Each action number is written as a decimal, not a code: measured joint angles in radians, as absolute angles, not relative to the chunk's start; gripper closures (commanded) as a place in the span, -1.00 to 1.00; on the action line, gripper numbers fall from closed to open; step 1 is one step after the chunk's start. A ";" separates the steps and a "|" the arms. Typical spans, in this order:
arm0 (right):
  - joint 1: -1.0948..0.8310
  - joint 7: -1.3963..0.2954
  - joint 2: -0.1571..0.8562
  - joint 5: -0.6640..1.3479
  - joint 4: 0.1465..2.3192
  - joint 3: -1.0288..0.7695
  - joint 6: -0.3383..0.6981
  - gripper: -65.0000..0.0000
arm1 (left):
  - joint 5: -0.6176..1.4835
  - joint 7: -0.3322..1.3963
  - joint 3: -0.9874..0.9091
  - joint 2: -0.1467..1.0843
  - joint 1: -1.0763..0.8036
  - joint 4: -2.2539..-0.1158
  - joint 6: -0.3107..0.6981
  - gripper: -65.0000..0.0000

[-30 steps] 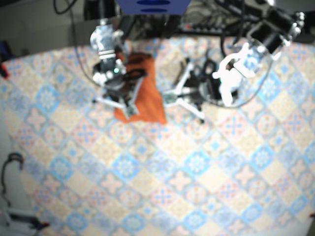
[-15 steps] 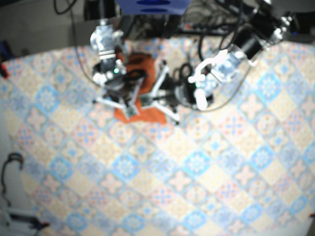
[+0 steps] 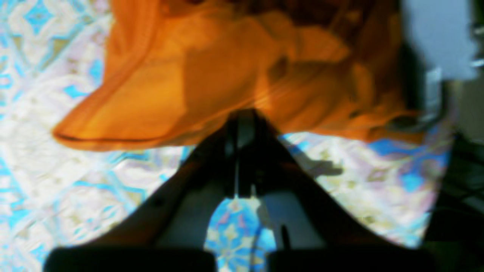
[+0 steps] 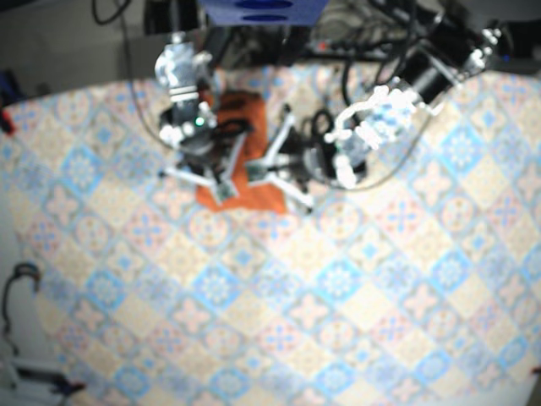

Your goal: Fold the T-shirt properly

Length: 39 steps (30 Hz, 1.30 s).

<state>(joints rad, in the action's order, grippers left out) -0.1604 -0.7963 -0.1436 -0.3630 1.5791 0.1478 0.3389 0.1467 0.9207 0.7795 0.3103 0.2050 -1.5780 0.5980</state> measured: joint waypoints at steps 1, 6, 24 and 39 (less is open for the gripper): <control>-0.160 -0.796 -0.144 -0.363 1.579 0.148 0.339 0.94 | 0.129 0.916 0.780 0.311 0.205 -1.569 0.598 1.00; -0.162 -0.796 -0.144 -0.363 1.580 0.148 0.339 0.94 | 0.089 0.880 0.780 0.313 0.205 -1.540 0.598 1.00; -0.185 -0.796 -0.138 -0.366 1.719 0.143 0.342 0.66 | 0.071 0.871 0.774 0.340 0.207 -1.505 0.595 1.00; -0.215 -0.785 -0.099 -0.363 1.805 -0.222 0.339 0.58 | 0.079 0.882 0.487 0.496 0.139 -1.632 0.590 1.00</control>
<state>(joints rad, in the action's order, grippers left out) -0.2150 -0.7853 -0.0990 -0.3634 1.8053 -0.2222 0.3389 0.0788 0.8818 0.4873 0.4965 0.1387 -1.6318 0.5903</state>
